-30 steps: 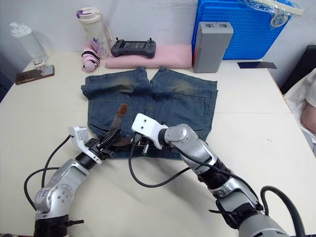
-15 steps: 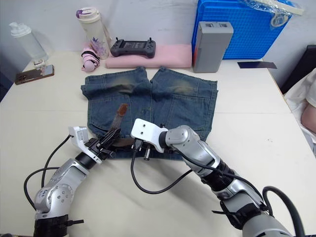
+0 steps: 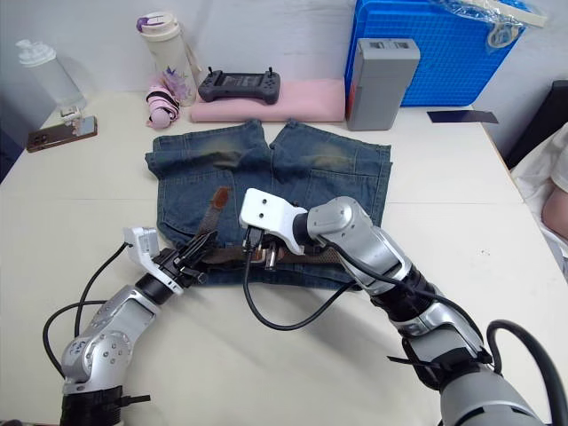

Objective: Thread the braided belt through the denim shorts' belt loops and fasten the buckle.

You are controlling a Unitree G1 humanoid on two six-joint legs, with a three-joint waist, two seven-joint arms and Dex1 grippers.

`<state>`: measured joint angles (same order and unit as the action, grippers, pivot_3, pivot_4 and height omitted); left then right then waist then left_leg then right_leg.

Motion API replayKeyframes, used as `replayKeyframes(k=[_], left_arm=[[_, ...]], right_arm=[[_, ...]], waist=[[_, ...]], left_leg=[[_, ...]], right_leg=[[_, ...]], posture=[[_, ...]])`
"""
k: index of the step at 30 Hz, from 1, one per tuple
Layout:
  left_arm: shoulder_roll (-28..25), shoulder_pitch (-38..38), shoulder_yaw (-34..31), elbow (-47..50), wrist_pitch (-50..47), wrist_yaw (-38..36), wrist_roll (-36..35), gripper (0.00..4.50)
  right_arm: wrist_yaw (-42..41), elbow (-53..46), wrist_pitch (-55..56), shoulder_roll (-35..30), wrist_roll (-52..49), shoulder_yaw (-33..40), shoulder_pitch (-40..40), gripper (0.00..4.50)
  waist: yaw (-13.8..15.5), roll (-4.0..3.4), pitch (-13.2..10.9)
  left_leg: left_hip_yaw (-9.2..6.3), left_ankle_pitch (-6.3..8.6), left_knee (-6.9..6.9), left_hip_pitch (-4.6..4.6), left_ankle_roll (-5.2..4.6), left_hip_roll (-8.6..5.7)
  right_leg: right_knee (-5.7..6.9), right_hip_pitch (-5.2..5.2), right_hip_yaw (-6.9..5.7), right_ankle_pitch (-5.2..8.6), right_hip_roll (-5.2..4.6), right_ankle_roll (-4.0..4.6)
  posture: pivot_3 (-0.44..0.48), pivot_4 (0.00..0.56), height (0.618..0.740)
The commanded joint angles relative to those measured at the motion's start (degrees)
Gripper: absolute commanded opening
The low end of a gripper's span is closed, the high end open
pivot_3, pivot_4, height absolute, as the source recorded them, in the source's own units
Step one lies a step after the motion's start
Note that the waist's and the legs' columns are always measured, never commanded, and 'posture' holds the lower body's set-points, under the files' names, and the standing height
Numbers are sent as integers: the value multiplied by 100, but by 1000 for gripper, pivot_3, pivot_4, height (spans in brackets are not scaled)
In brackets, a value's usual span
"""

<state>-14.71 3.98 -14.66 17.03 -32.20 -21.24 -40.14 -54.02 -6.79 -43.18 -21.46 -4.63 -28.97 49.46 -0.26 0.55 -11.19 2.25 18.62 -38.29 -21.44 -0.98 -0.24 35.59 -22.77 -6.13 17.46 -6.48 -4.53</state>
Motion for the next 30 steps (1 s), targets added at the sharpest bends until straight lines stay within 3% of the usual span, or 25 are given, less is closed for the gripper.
replayKeyframes(k=[1, 9, 30], left_arm=[[-47, -31, -5, 54, 84, -37, 29, 0], [-59, -84, -31, 106, 110, -29, 31, 0], [-73, -32, -8, 41, 124, -42, 56, 0]], right_arm=[[-180, 330, 355, 80, 43, -89, 222, 27], [-356, 1013, 804, 150, 276, -279, 251, 27], [-518, 850, 673, 113, 290, -90, 225, 27]], waist=[[1, 0, 0], [0, 0, 0], [-1, 0, 0]], left_leg=[[1, -1, -1, 0, -1, -1], [1, -1, 0, 0, -1, -1], [1, -1, 0, 0, 0, -1]], right_leg=[[0, 0, 0, 0, 0, 0], [0, 0, -1, 0, 0, 0], [0, 0, -1, 0, 0, 0]], posture=[[0, 150, 712], [0, 150, 712], [0, 150, 712]])
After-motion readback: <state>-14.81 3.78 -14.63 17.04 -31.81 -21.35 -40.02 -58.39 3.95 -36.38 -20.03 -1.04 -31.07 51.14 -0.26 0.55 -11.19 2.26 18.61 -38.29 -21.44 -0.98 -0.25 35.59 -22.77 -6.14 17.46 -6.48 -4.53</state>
